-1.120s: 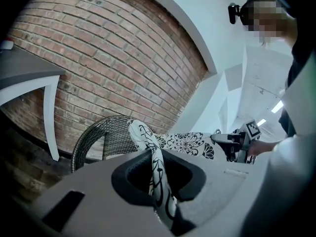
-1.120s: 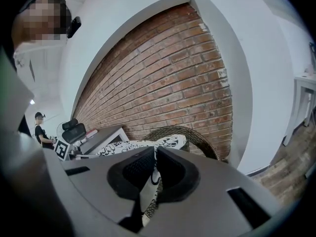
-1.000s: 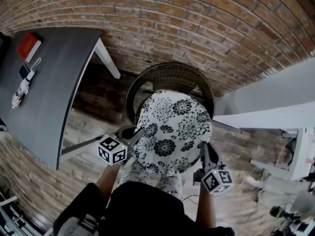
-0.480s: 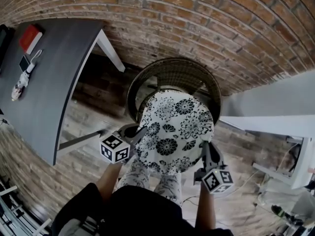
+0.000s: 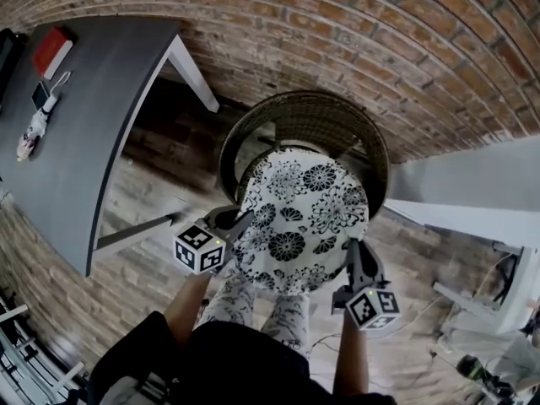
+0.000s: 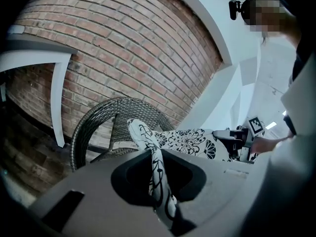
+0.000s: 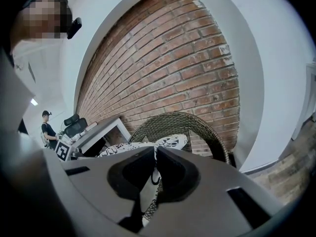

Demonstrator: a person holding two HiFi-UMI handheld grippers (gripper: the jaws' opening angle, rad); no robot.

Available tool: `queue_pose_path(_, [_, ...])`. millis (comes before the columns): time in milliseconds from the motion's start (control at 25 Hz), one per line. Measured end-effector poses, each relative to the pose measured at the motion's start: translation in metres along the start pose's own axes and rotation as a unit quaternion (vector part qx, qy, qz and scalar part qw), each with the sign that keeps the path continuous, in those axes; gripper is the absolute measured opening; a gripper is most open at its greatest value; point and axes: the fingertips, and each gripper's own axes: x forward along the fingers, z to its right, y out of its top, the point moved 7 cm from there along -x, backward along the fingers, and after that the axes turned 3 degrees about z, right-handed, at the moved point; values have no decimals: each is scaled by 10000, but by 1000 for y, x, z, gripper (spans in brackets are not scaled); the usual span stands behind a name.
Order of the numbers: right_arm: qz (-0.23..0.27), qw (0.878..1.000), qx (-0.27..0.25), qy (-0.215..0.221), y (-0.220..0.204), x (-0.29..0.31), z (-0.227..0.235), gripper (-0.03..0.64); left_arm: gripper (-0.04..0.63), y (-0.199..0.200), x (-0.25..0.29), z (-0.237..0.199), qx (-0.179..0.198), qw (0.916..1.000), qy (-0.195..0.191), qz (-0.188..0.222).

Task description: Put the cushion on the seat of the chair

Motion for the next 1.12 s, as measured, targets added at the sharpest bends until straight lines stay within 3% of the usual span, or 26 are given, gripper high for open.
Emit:
queue_pose_path(400, [-182, 9998, 45, 52, -23, 26, 6, 15, 15, -25, 10, -32, -104, 9997, 215, -97])
queue_pose_path(1120, [-361, 9988, 251, 196, -47, 62, 19, 15, 17, -76, 25, -63, -678, 9953, 639, -270])
